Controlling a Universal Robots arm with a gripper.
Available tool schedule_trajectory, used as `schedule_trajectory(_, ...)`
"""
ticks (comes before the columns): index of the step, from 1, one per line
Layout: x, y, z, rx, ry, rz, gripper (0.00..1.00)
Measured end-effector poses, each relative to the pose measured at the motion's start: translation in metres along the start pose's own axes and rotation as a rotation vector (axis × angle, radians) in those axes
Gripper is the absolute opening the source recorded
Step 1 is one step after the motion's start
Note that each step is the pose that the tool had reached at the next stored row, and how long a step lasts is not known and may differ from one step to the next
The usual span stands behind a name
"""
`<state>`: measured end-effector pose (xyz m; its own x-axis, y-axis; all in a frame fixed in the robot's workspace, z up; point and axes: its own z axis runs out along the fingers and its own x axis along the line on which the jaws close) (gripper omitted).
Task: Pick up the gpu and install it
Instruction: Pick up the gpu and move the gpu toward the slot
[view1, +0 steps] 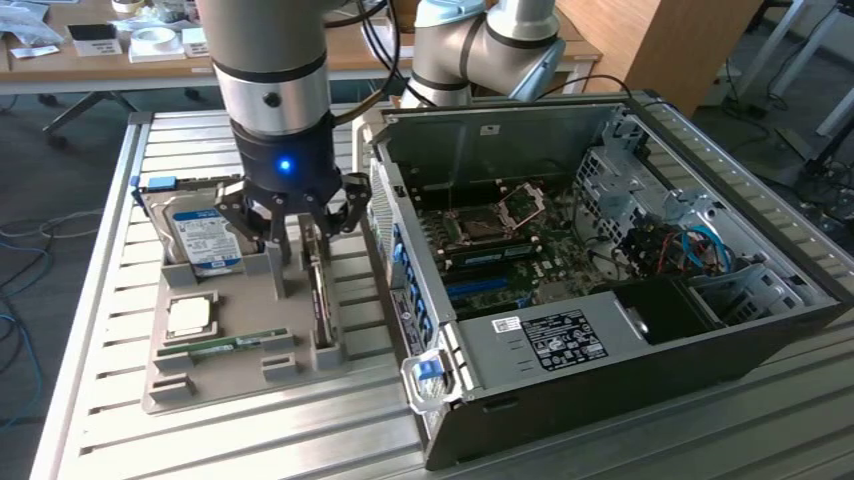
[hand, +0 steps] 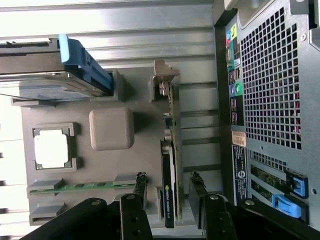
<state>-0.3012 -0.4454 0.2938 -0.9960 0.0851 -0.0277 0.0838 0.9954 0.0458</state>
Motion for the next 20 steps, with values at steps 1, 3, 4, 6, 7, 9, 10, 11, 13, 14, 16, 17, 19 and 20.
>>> schedule_trajectory(1,0.0,0.0,0.0009,-0.0002,-0.0002,0.0,0.47)
schedule_trajectory(3,0.0,-0.0001,0.0043,0.0,0.0,0.0,0.47)
schedule_trajectory(4,0.0,-0.0002,0.0061,0.0001,0.0,0.0,0.47)
schedule_trajectory(6,0.0,-0.0004,0.0097,-0.0001,0.0,0.0,0.47)
schedule_trajectory(7,0.0,-0.0005,0.0114,0.0,0.0,0.0,0.47)
schedule_trajectory(9,0.0,-0.0006,0.0136,0.0,0.0,0.0,0.47)
schedule_trajectory(10,0.0,-0.0006,0.0137,0.0002,0.0001,0.0,0.47)
schedule_trajectory(11,0.0,-0.0007,0.0139,0.0003,0.0002,0.0,0.47)
schedule_trajectory(13,0.0,-0.0007,0.0159,0.0,0.0,0.0,0.47)
schedule_trajectory(14,0.0,-0.0007,0.0172,-0.0001,-0.0001,0.0,0.47)
schedule_trajectory(16,-0.001,-0.0008,0.0186,0.0001,0.0001,0.0,0.47)
schedule_trajectory(17,-0.002,-0.0008,0.019,0.0002,0.0001,0.0,0.47)
schedule_trajectory(19,-0.003,-0.001,0.0199,0.0,0.0003,0.0,0.47)
schedule_trajectory(20,-0.004,-0.001,0.0203,-0.0001,0.0003,0.0,0.47)
